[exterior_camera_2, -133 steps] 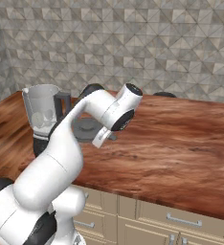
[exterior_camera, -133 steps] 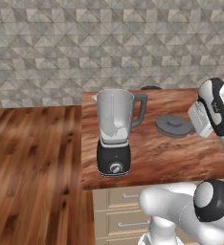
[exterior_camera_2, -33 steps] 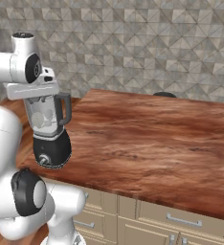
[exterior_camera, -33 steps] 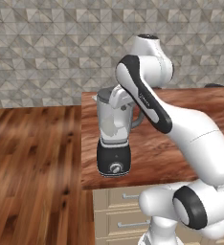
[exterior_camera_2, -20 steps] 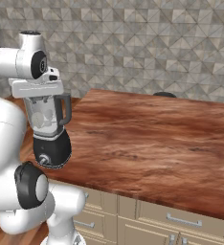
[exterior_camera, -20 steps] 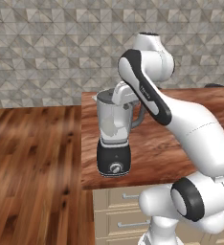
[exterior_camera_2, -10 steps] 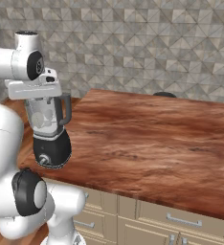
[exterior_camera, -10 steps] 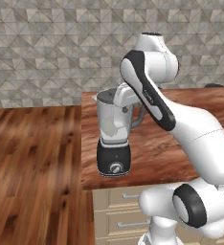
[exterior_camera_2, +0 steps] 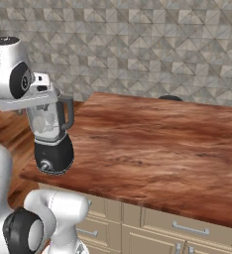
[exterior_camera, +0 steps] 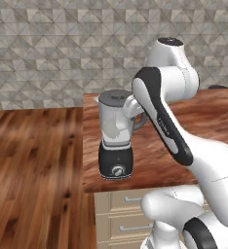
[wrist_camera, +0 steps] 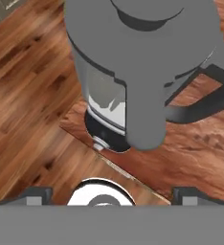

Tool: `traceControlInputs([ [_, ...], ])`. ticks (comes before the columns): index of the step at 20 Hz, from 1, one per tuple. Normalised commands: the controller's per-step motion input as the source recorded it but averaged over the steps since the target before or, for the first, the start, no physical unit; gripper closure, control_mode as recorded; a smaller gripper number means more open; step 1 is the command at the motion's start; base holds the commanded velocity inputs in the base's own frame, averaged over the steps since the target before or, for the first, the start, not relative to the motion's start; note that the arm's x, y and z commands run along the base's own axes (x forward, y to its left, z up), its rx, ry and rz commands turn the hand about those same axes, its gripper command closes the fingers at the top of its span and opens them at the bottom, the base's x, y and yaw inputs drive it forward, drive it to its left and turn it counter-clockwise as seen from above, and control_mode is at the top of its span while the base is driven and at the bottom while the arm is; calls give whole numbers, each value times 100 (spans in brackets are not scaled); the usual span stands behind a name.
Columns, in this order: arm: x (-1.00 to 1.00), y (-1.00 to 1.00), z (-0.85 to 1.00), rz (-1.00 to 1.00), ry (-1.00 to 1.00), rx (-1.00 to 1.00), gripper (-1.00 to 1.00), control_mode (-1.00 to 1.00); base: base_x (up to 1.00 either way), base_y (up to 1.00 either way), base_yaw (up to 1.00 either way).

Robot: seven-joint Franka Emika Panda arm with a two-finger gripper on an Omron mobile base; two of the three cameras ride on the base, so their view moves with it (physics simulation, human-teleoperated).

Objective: Grab the garlic and lemon from the fridge, place them in the blender, close the lid, and turn on the blender to create a marinade.

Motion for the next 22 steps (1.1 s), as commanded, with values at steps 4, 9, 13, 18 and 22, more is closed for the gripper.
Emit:
traceControlInputs([
  [4,-61,0,0,-6,-45,-1,-100,-100,0,0,0],
  [9,-57,1,-1,-12,-33,-1,-100,-100,0,0,0],
  [13,-46,0,0,-18,-12,0,-100,-100,0,0,0],
  [18,-41,0,0,-24,-6,7,-100,-100,0,0,0],
  [22,-39,0,0,-31,0,17,-100,-100,0,0,0],
])
